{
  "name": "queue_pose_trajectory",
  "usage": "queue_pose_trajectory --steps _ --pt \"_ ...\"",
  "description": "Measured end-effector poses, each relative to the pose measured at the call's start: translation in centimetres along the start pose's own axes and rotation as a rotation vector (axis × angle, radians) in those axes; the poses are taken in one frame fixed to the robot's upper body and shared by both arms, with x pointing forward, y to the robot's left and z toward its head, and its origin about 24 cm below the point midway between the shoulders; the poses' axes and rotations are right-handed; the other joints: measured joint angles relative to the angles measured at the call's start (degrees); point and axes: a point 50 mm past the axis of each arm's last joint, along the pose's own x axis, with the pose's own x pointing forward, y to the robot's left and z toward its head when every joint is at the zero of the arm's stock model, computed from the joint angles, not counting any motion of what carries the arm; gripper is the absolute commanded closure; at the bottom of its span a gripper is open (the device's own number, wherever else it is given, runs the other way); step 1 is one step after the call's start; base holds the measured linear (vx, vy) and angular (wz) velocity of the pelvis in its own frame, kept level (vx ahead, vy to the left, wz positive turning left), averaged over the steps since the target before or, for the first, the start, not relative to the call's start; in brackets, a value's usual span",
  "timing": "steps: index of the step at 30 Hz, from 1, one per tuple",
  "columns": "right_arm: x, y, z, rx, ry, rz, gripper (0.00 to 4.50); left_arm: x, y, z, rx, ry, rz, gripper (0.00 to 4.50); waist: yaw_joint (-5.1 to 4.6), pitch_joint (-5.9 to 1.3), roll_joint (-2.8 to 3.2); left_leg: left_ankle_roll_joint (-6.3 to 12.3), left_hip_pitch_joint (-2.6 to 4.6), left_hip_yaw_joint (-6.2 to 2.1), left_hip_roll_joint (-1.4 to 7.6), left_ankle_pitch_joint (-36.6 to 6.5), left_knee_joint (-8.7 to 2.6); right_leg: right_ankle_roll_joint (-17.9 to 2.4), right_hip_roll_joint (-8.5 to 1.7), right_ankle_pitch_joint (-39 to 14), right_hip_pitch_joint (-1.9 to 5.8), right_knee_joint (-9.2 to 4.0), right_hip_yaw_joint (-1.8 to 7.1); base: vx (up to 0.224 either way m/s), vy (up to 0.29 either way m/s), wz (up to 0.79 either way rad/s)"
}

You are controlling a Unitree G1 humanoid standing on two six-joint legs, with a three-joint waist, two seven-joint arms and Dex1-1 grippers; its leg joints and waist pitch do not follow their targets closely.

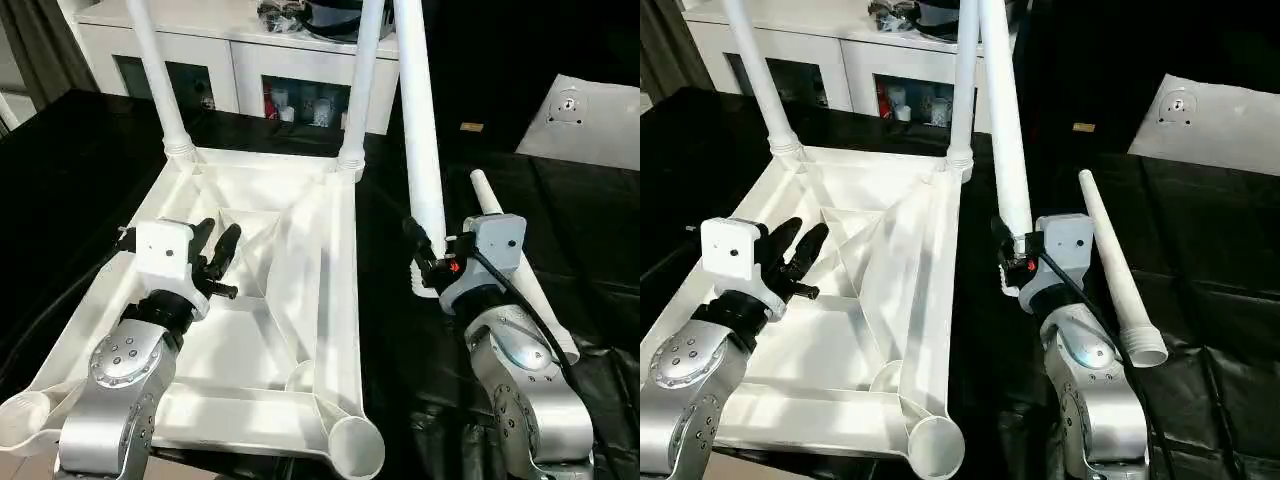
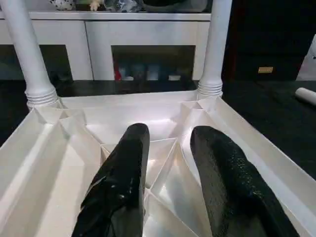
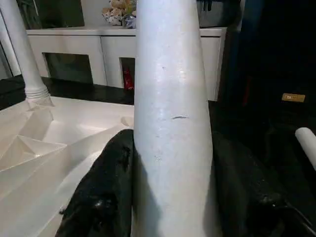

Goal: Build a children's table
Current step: Pick table leg

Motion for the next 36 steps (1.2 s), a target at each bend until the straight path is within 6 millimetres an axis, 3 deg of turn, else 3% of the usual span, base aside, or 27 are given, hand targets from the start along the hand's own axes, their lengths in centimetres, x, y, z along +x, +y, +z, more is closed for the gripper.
queue_pose_trajectory --steps 36 --pt "0.00 0.00 0.00 0.000 0.000 0.000 2.61 0.00 0.00 0.00 0.000 0.000 0.000 2.84 0.00 0.00 0.00 0.01 0.00 0.00 0.00 0.0 0.01 0.0 0.00 0.0 0.00 0.00 0.00 0.000 0.000 0.00"
